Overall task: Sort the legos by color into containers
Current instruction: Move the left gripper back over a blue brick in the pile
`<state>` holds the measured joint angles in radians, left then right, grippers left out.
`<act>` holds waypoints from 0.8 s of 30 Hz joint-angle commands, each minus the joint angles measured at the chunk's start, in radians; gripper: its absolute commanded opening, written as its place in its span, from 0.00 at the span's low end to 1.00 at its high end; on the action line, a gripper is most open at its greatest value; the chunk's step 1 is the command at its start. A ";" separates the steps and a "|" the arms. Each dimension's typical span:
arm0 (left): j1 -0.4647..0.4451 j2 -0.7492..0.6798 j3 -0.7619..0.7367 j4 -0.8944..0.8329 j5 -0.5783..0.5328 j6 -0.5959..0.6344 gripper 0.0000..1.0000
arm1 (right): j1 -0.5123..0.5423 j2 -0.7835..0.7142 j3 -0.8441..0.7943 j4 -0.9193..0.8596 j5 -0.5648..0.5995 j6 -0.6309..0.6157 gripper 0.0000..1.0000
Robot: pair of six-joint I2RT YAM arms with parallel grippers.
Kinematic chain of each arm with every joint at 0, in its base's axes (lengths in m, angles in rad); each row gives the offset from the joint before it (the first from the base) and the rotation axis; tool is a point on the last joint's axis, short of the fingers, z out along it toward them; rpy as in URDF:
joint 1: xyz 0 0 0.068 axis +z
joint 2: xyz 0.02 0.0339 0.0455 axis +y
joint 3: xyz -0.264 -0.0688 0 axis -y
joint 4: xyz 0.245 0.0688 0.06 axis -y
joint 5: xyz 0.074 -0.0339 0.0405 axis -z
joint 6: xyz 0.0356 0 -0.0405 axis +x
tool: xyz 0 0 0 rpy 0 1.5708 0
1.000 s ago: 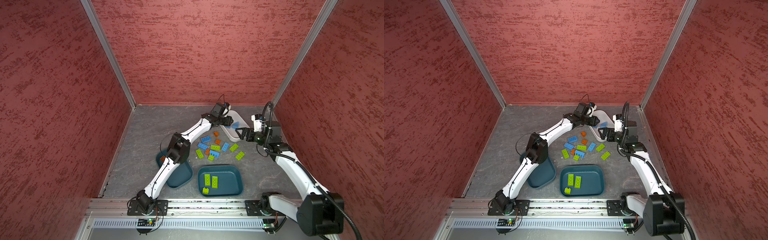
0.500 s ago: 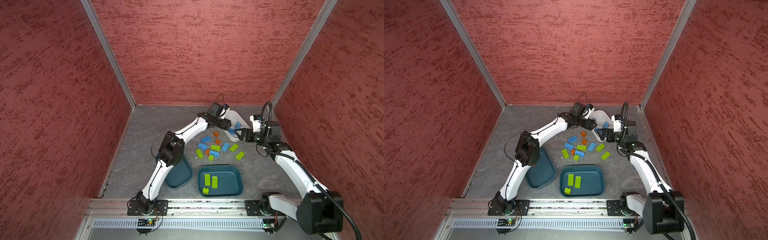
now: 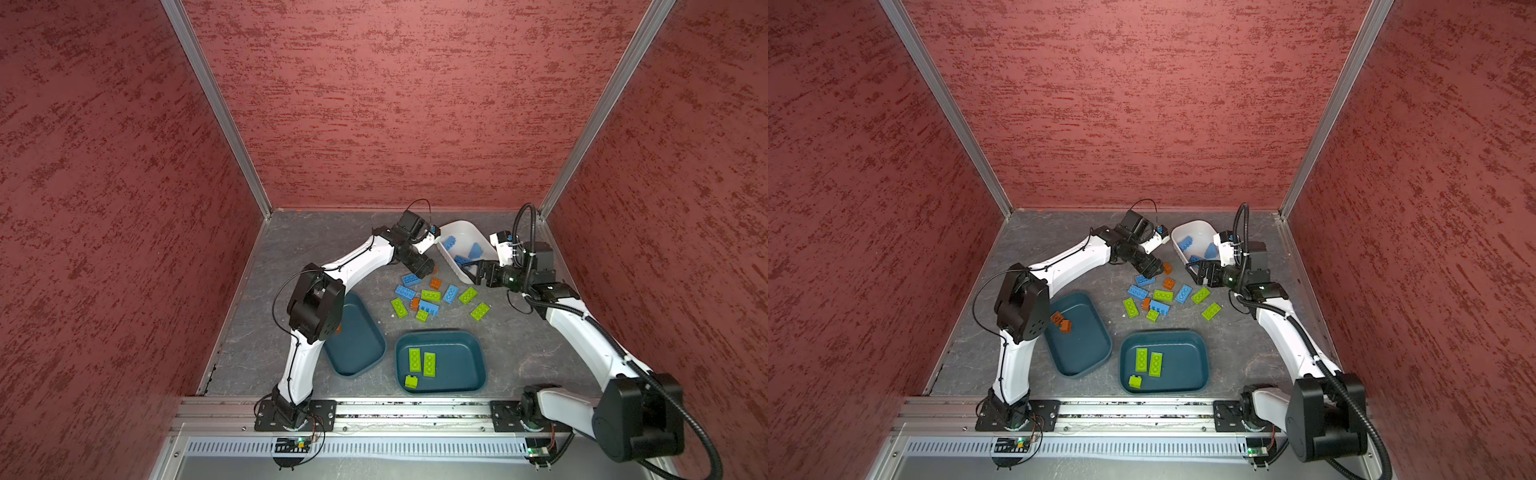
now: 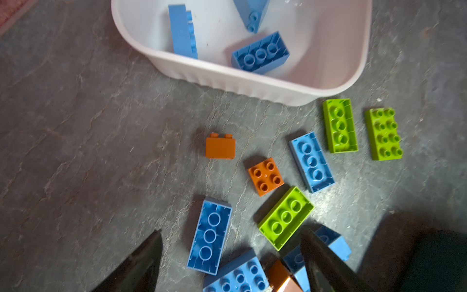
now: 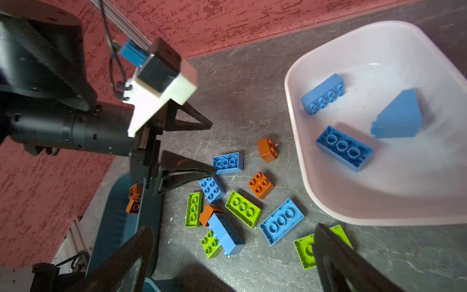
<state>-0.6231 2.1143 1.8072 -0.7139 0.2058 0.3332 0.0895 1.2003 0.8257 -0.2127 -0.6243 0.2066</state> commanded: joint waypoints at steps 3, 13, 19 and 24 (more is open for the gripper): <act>0.010 0.083 -0.006 -0.009 -0.014 0.108 0.85 | 0.010 -0.013 -0.014 0.020 -0.019 -0.020 0.99; 0.014 0.148 -0.003 0.008 -0.052 0.131 0.79 | 0.010 -0.027 -0.023 -0.012 -0.002 -0.030 0.99; 0.013 0.147 -0.036 0.012 -0.071 0.156 0.71 | 0.010 -0.030 -0.029 -0.014 0.003 -0.029 0.99; 0.011 0.147 -0.049 0.011 -0.058 0.168 0.67 | 0.011 -0.030 -0.028 -0.015 0.001 -0.029 0.99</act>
<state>-0.6109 2.2452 1.7645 -0.7101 0.1478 0.4774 0.0948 1.1927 0.8074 -0.2253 -0.6258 0.2005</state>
